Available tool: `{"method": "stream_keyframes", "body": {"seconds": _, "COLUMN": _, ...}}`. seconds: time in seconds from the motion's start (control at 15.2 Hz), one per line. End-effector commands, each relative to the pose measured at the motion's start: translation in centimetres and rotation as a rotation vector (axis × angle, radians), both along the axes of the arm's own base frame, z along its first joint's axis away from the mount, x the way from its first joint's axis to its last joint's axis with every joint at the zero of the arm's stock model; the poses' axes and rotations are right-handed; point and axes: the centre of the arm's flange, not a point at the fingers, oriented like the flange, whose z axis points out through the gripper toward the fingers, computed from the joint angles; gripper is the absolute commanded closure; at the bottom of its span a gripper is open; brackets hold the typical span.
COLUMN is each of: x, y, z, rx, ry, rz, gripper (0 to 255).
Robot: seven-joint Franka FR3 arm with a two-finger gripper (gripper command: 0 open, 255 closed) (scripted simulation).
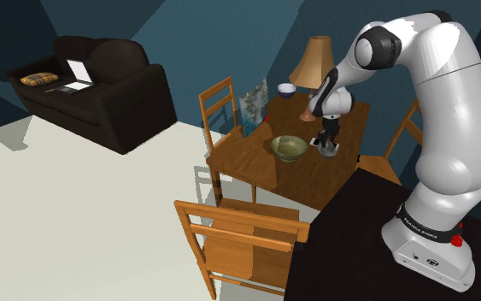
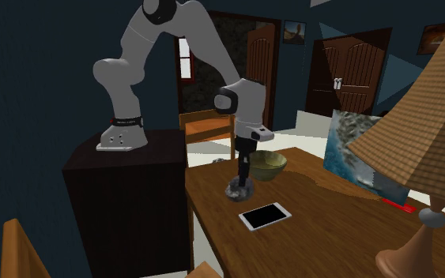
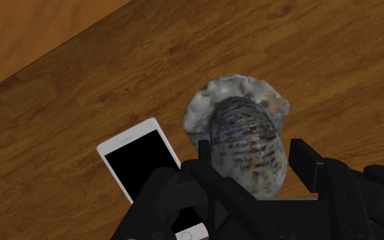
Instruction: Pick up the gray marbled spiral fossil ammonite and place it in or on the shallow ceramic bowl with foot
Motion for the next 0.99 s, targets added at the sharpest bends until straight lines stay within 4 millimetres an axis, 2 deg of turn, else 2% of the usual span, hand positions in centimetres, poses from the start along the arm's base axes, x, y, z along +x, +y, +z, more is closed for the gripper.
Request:
{"method": "stream_keyframes", "body": {"seconds": 0.0, "x": 0.0, "y": 0.0, "z": 1.0, "rx": 0.0, "ry": 0.0, "rz": 0.0, "gripper": 255}}
{"method": "stream_keyframes", "body": {"seconds": 0.92, "x": 0.0, "y": 0.0, "z": 8.4, "rx": 0.0, "ry": 0.0, "rz": 0.0, "gripper": 255}}
